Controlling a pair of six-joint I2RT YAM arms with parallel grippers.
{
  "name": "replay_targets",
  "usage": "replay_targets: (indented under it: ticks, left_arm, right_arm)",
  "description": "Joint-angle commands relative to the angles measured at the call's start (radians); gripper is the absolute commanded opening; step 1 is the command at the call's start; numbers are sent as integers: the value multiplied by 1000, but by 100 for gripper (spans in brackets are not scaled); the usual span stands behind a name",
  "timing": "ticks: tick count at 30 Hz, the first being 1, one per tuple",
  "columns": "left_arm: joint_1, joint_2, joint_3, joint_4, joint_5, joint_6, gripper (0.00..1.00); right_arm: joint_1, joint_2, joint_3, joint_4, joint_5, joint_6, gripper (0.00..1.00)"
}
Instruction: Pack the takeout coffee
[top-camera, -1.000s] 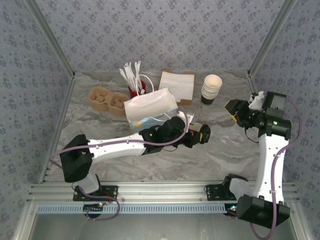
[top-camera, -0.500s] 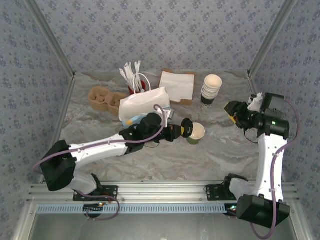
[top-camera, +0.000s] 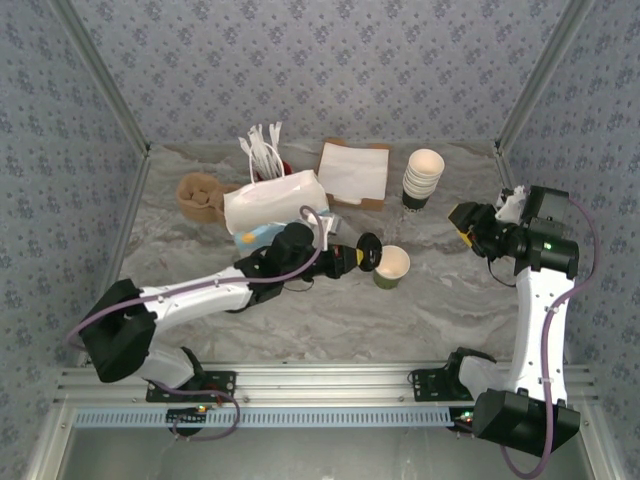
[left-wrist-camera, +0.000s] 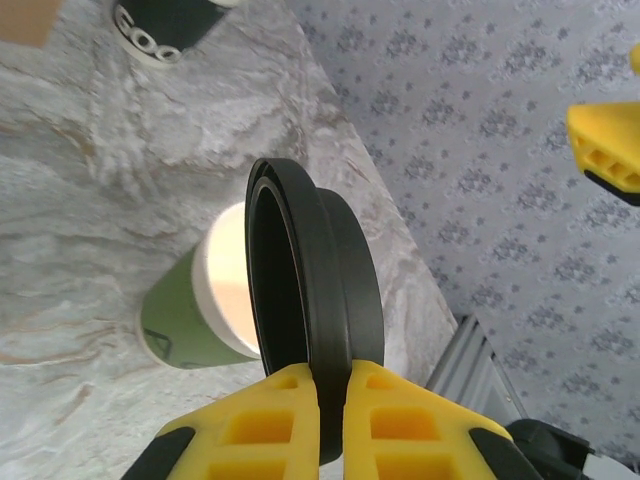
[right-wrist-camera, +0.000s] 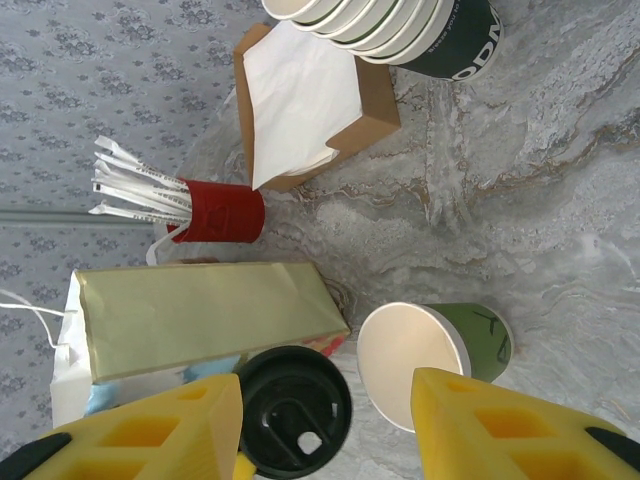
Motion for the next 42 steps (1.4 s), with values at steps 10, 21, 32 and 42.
replay_targets:
  ticks: [10, 21, 32, 42]
  left_arm:
    - [-44, 134, 97, 193, 94, -128, 10]
    - [-44, 207, 102, 223, 73, -184, 10]
    - [-17, 232, 67, 264, 72, -253, 12]
    - [-3, 279, 48, 320, 99, -315, 12]
  right_arm:
    - [35, -15, -101, 51, -23, -9, 50]
    - [143, 43, -204, 150, -26, 11, 51]
    - [188, 115, -313, 283, -74, 24, 61]
    - [196, 188, -366, 359, -119, -16, 62]
